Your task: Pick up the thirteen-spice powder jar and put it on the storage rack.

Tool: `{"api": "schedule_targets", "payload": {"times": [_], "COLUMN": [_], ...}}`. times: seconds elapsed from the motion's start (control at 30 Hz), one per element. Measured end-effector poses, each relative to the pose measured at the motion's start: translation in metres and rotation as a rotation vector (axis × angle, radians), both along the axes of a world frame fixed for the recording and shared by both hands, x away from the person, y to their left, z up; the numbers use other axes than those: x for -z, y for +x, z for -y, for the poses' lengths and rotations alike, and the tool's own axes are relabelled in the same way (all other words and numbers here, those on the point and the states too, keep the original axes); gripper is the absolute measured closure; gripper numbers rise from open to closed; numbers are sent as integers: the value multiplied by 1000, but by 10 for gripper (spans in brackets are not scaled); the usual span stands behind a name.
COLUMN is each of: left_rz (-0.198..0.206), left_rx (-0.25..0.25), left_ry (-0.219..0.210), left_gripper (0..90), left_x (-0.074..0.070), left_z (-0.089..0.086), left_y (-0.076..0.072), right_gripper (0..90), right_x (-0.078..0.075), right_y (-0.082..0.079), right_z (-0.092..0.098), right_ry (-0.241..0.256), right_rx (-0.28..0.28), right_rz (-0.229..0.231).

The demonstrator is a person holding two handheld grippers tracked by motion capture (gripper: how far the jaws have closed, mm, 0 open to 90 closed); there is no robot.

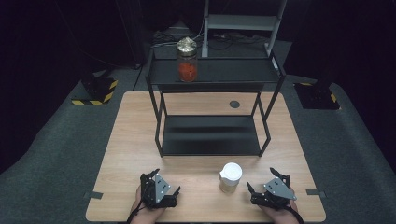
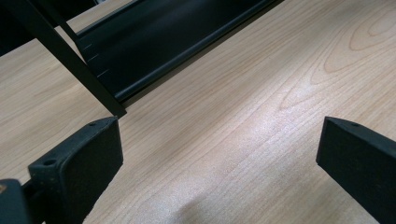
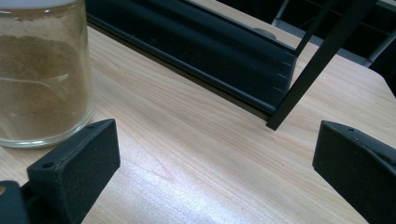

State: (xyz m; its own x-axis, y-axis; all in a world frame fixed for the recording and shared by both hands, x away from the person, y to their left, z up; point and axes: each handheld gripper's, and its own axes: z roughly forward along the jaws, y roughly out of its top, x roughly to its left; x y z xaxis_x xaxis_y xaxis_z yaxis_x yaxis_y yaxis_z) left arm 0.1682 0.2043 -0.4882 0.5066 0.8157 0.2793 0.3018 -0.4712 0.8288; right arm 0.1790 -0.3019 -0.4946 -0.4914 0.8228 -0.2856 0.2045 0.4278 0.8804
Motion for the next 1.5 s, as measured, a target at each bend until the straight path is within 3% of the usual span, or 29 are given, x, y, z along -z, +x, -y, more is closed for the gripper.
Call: {"api": "schedule_targets", "payload": {"times": [0.13, 0.3, 0.5, 0.67, 1.1, 1.5], "left_rz": [-1, -2, 1, -8, -3, 4], "left_rx": [-5, -9, -5, -3, 2, 4], "left_ry": [-6, 0, 11, 6, 9, 2], "left_gripper": [7, 7, 7, 7, 7, 7], "left_x": [0, 0, 0, -1, -1, 0], "left_z": [0, 1, 2, 1, 1, 0], "left_y": [0, 0, 0, 1, 1, -1], "right_gripper": [0, 0, 0, 0, 0, 0], "right_x": [0, -3, -15, -22, -23, -16], "right_y": [0, -5, -14, -23, -25, -19], "right_z": [3, 7, 16, 15, 3, -17], "right_ry": [35, 75, 184, 208, 213, 200], "right_rx": [0, -11, -35, -67, -161, -201], "right_rz": [-1, 31, 50, 77, 90, 67]}}
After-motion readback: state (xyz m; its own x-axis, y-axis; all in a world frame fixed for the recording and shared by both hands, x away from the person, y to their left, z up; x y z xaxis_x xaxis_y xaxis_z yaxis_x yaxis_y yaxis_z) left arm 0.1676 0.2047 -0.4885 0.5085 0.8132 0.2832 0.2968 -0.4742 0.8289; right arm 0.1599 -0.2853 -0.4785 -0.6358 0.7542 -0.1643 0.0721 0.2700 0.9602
